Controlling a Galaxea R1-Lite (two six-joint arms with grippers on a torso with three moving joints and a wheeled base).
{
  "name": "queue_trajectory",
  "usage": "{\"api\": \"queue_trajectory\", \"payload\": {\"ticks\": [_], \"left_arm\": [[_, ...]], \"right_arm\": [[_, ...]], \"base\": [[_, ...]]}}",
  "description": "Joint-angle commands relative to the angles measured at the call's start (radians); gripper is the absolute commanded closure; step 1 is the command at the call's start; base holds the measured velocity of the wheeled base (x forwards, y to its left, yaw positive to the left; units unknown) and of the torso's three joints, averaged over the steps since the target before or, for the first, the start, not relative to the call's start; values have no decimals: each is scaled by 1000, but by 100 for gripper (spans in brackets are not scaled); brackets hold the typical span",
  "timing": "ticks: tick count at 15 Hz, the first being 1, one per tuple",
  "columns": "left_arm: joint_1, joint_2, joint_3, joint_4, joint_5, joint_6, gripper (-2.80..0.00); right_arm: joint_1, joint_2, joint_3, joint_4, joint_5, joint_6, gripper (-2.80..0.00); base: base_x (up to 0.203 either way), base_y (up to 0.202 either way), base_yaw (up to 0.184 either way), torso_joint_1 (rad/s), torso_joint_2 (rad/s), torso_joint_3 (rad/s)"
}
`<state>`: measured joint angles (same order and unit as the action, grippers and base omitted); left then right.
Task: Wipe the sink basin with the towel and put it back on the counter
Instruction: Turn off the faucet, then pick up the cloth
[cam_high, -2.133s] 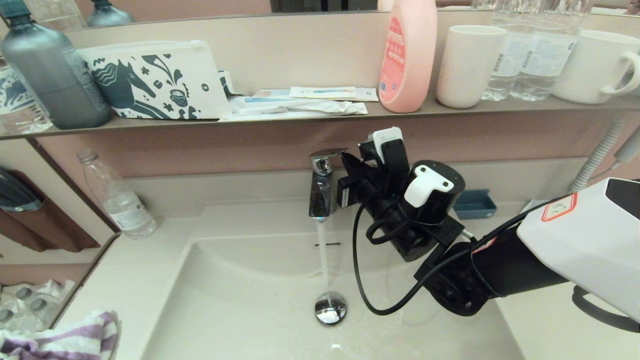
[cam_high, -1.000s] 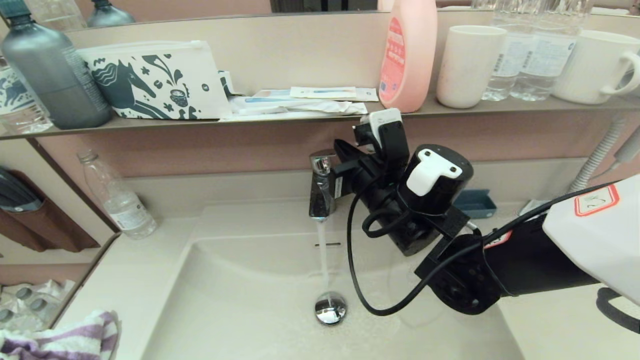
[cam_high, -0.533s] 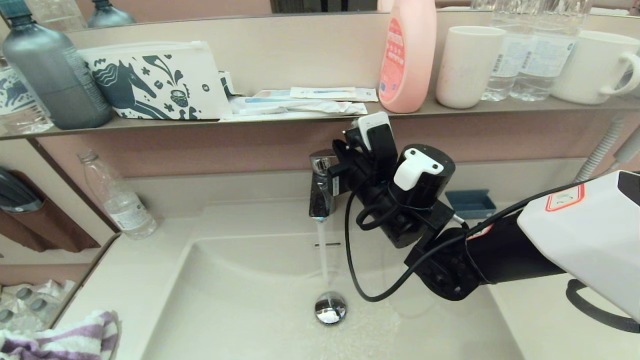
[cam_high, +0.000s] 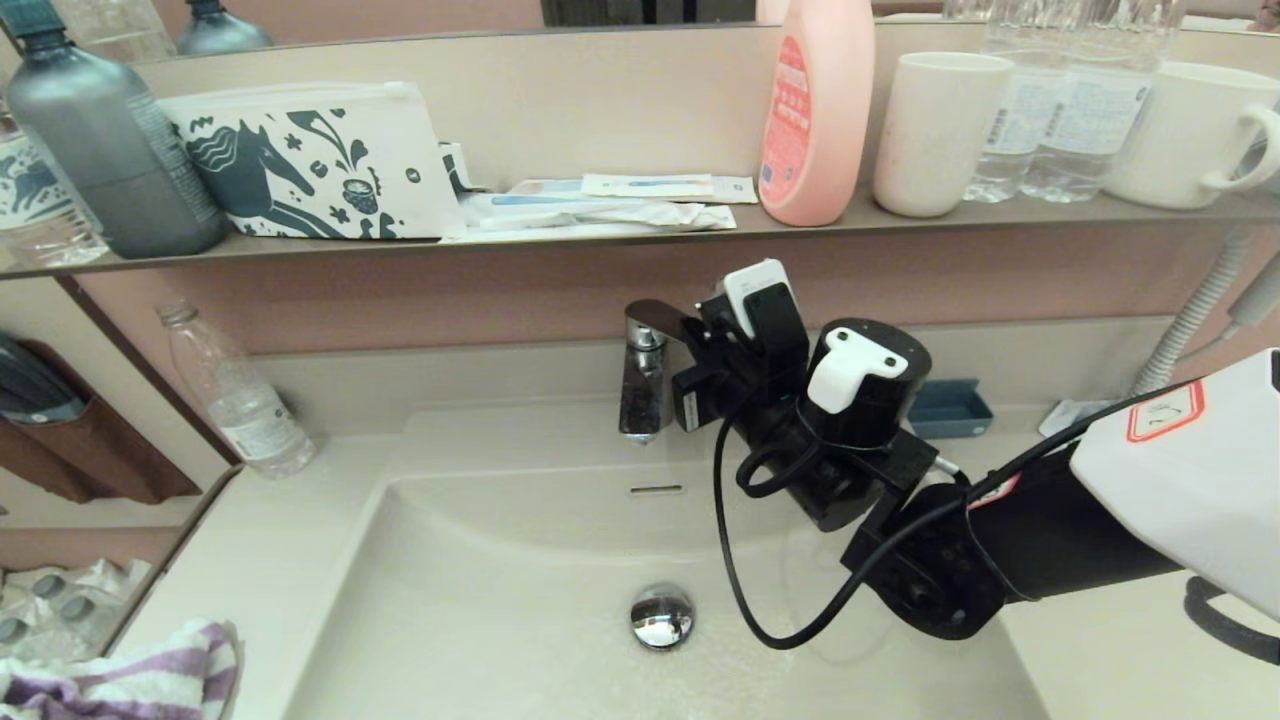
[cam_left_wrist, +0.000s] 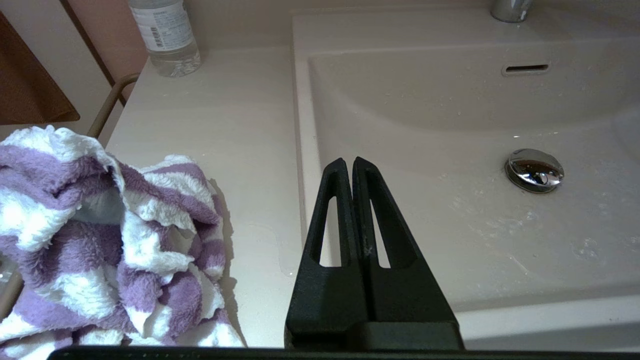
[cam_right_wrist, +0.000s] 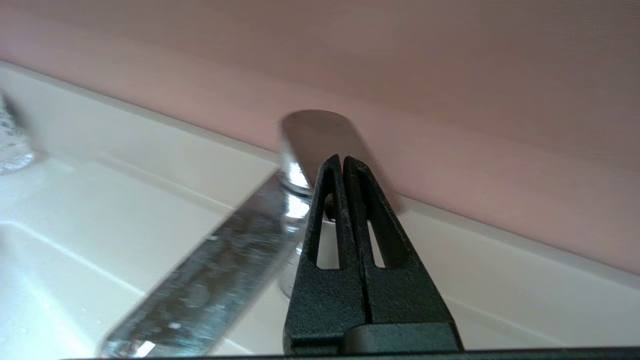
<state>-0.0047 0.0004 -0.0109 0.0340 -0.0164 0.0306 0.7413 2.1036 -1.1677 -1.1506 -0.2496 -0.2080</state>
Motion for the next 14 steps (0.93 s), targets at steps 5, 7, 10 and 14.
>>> {"api": "queue_trajectory", "payload": {"ticks": [5,7,10,14], "left_arm": [[0,0,0,0,0,0,0],[0,0,0,0,0,0,0],[0,0,0,0,0,0,0],[0,0,0,0,0,0,0]], "right_arm": [[8,-230,352,-91,-36,19,0],[-12,-347,520,-133,-67,31,0],[-213,-501,762,-157,-129,32,0],[-478,-754,966,-170,-157,36,0]], "base": [[0,0,0,0,0,0],[0,0,0,0,0,0],[0,0,0,0,0,0],[0,0,0,0,0,0]]}}
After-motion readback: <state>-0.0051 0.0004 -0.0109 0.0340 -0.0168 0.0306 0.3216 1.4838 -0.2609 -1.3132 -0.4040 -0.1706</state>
